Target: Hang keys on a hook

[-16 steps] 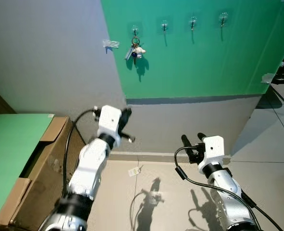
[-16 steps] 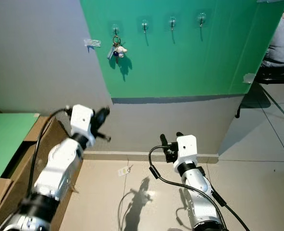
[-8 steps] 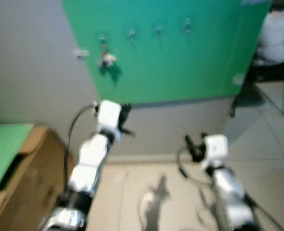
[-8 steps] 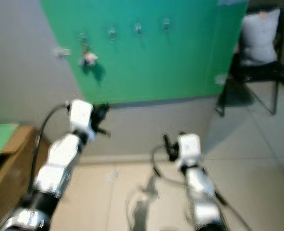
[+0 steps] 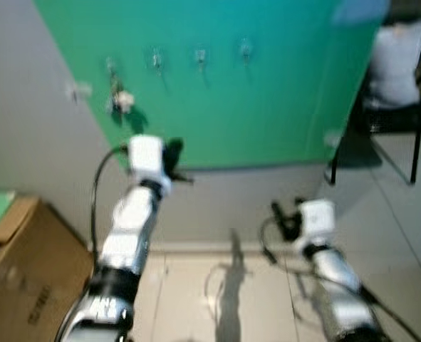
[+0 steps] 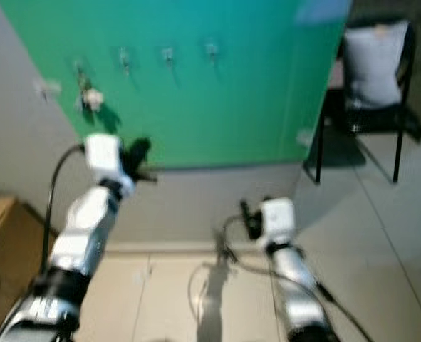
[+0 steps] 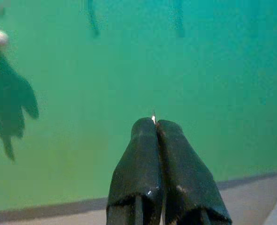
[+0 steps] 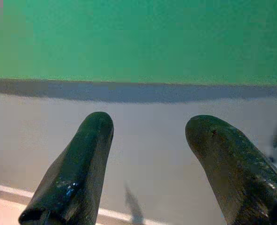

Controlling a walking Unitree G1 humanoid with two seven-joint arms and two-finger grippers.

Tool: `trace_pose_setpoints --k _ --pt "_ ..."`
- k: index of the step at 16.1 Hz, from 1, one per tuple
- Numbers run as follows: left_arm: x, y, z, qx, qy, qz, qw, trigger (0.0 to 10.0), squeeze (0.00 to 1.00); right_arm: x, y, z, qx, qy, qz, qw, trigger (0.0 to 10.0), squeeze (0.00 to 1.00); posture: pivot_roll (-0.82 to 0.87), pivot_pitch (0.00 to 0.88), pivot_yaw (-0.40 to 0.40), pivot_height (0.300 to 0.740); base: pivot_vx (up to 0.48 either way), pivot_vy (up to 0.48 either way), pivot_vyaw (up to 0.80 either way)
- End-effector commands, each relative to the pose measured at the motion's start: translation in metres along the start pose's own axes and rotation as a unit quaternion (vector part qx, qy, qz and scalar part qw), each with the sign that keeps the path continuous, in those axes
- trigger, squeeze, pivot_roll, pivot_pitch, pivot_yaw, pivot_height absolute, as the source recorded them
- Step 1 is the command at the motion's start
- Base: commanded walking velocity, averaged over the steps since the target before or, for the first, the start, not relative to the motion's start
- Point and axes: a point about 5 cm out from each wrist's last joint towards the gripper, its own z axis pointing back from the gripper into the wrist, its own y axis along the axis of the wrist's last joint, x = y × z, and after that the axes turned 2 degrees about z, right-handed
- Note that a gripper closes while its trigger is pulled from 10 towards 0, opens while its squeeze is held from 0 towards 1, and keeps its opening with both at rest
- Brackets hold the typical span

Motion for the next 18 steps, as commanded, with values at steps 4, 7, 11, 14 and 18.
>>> trace_pose_setpoints --k 4,7,11,14,18 --pt "-0.001 0.004 -0.004 0.008 0.005 0.051 0.999 0.0 1.0 0.004 -0.008 0.004 -0.014 -0.002 0.001 1.0 10.0 0.0 -0.19 0.0 0.144 0.74 0.0 0.0 0.0" --pt "-0.002 0.012 -0.008 0.019 0.014 0.148 0.989 0.0 1.0 0.004 -0.011 0.005 -0.016 -0.002 0.001 1.0 10.0 0.0 -0.19 0.0 0.145 0.74 0.0 0.0 0.0" --pt "-0.005 0.029 -0.017 0.038 0.01 0.249 0.968 0.0 1.0 0.005 -0.015 0.007 -0.021 0.003 0.0 1.0 10.0 0.0 -0.18 0.0 0.142 0.74 0.0 0.0 0.0" --pt "0.003 0.039 -0.025 0.041 -0.014 0.26 0.965 0.0 1.0 0.002 -0.016 0.006 -0.021 0.007 0.0 1.0 10.0 0.0 -0.18 0.0 0.139 0.74 0.0 0.0 0.0" --pt "0.025 0.063 -0.04 0.053 -0.083 0.268 0.958 0.0 1.0 -0.003 -0.015 0.006 -0.018 0.011 -0.001 1.0 10.0 0.0 -0.19 0.0 0.144 0.74 0.0 0.0 0.0"
